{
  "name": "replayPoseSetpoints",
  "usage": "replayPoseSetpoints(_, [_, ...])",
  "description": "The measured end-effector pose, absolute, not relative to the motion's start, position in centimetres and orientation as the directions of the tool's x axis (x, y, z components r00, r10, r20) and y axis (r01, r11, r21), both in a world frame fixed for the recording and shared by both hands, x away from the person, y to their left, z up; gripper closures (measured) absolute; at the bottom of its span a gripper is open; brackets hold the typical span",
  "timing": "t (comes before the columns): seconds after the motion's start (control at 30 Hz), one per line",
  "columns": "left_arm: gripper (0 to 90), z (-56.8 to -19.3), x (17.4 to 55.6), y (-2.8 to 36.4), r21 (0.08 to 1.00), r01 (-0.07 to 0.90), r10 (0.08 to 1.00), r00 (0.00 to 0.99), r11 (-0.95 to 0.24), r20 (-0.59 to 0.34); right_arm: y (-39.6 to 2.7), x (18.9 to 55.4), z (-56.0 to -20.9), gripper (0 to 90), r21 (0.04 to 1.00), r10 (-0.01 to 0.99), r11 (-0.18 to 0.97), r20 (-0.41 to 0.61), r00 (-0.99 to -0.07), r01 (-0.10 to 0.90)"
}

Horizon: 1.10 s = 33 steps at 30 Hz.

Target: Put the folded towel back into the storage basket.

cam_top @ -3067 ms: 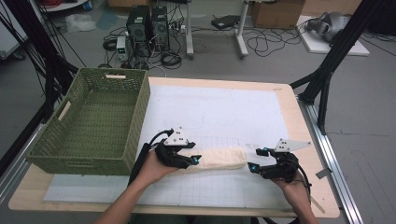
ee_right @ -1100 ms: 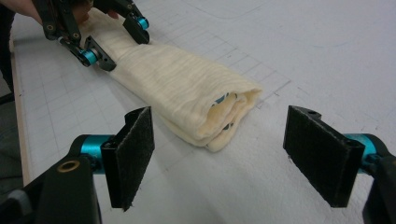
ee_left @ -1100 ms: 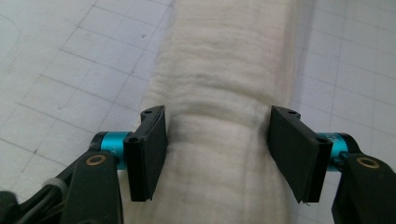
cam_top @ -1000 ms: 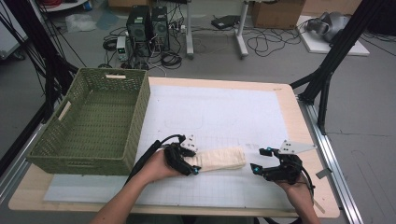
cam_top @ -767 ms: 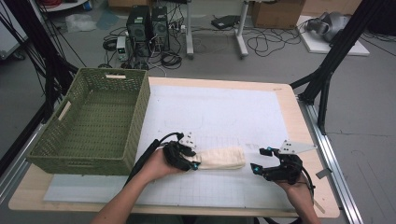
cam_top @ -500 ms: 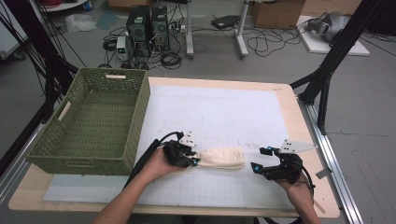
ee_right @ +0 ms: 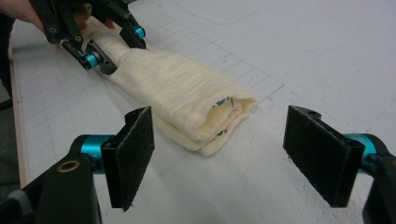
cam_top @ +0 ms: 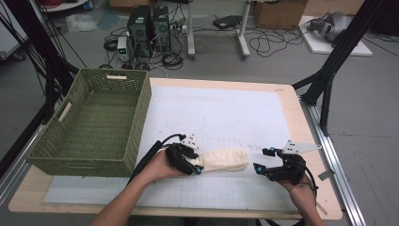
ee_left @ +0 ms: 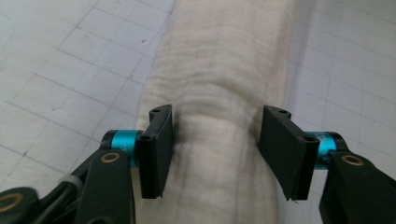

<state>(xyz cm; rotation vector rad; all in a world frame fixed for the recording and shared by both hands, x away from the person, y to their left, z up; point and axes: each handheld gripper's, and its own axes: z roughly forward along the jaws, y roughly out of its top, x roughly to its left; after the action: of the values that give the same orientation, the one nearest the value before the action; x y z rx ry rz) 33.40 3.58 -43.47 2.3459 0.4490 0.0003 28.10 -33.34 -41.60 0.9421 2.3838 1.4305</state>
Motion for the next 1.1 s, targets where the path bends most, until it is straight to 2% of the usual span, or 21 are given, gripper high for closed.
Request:
replayPoseSetpoints(0.13, [36.6,-43.5,33.2,3.5,0.673,0.314,0.309,0.942,-0.670,-0.132,-33.4,28.1,-41.6,24.1,0.850,0.616,0.323,0.145,-0.774,0.416])
replayPoseSetpoints(0.3, [38.5,-43.5,32.8,3.2,0.666,0.268,0.303,0.951,-0.696,-0.065,-33.3,28.2,-41.6,24.1,0.849,0.616,0.324,0.144,-0.775,0.416])
replayPoseSetpoints(0.37, [43.4,-43.5,32.5,3.0,0.662,0.231,0.302,0.953,-0.713,-0.006,-33.3,28.1,-41.6,24.1,0.851,0.614,0.327,0.139,-0.777,0.411])
replayPoseSetpoints(0.5, [46.4,-43.5,32.3,2.8,0.657,0.226,0.312,0.950,-0.719,0.014,-33.3,28.1,-41.5,24.1,0.850,0.616,0.327,0.139,-0.775,0.412])
replayPoseSetpoints(0.87, [70.4,-43.4,33.0,3.2,0.667,0.261,0.361,0.932,-0.698,0.014,-33.4,28.1,-41.5,24.1,0.852,0.620,0.323,0.138,-0.772,0.412])
replayPoseSetpoints(1.1, [76.1,-43.3,33.3,3.4,0.668,0.290,0.381,0.924,-0.685,-0.010,-33.5,28.2,-41.5,24.1,0.853,0.621,0.320,0.139,-0.771,0.412])
